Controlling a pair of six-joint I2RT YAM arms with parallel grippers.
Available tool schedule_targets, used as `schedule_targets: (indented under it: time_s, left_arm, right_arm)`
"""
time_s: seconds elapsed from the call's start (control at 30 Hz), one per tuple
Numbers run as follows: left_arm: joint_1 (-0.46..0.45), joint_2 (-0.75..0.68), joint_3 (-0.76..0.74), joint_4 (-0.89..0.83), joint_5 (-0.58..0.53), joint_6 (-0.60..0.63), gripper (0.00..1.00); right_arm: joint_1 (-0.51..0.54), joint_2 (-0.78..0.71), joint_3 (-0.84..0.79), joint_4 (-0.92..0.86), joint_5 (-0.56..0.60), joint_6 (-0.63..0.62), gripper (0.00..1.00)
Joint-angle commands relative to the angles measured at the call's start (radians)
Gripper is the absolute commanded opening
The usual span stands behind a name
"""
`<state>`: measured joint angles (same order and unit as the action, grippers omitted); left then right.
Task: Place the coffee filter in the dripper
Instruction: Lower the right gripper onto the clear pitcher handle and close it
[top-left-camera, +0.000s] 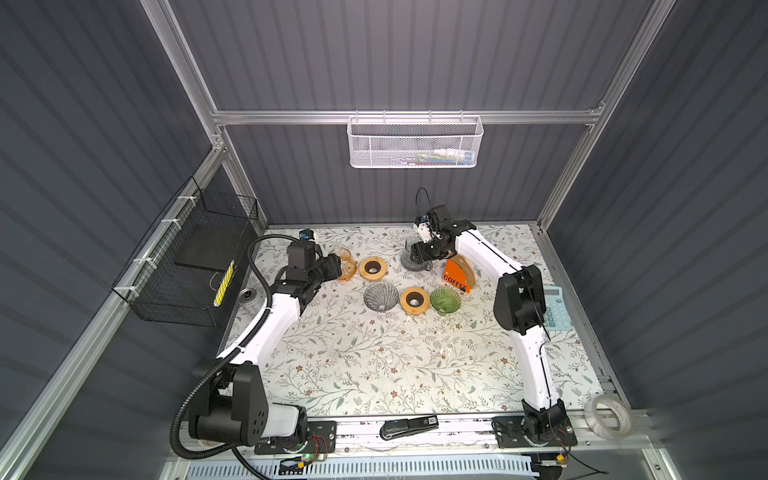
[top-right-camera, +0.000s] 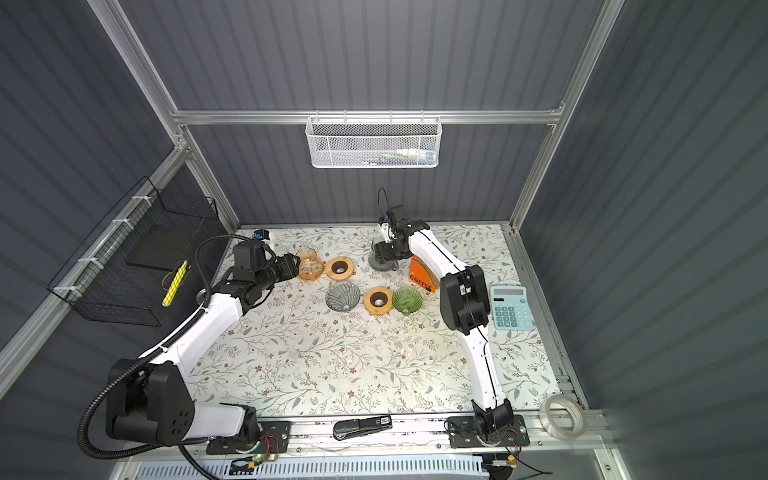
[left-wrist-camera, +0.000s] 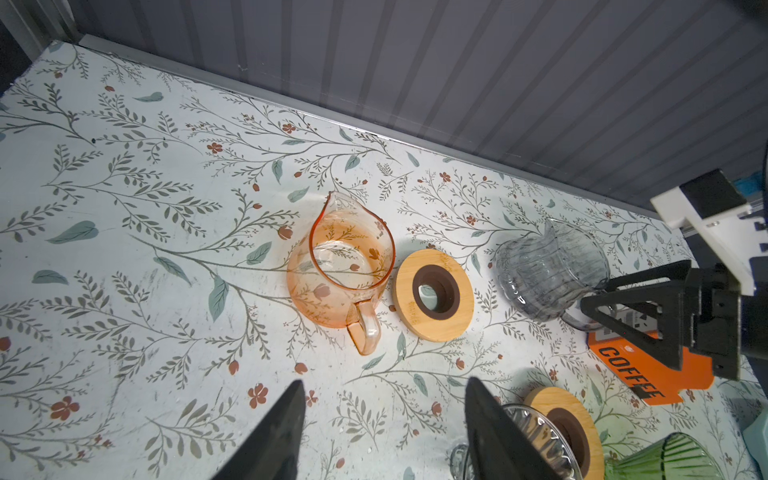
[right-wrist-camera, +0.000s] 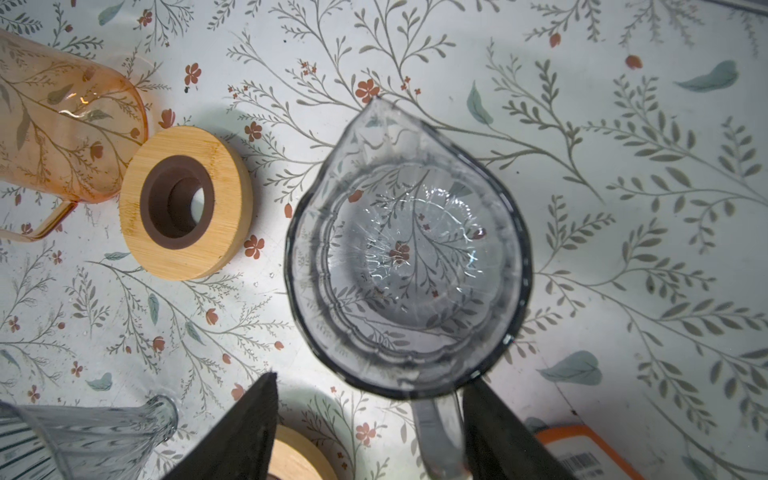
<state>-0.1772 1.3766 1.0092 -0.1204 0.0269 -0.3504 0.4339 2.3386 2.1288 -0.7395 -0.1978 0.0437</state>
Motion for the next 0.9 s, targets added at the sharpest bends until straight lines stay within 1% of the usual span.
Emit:
schedule_targets:
  time_s: [0.0,0.2,0.37,0.47,0.67,0.87]
  left_arm:
    - [-0.005,-0.028,0.023,-0.018,-0.002,0.023,0.62]
    - [-0.005,-0.028,0.02,-0.018,-0.005,0.025,0.62]
    - [-0.005,-0.03,0.017,-0.018,-0.007,0.025,0.62]
    - [-0.005,-0.031,0.015,-0.015,-0.01,0.027,0.62]
    - [-0.005,-0.03,0.015,-0.018,-0.017,0.028,0.62]
    - [-0.005,-0.033,0.011,-0.016,-0.021,0.033,0.62]
  right_arm:
    - [0.018,0.006,0.029,-0.039,0.005,-0.013,0.7]
    - [0.026,0.007,0.034,-0.053,0.012,-0.01,0.69]
    - [0.047,0.005,0.034,-0.069,0.046,-0.008,0.66]
    - [0.055,0.007,0.03,-0.075,0.061,0.0,0.63]
    - [0.062,0.01,0.029,-0.087,0.104,0.027,0.52]
    - [0.063,0.012,0.02,-0.089,0.132,0.065,0.46]
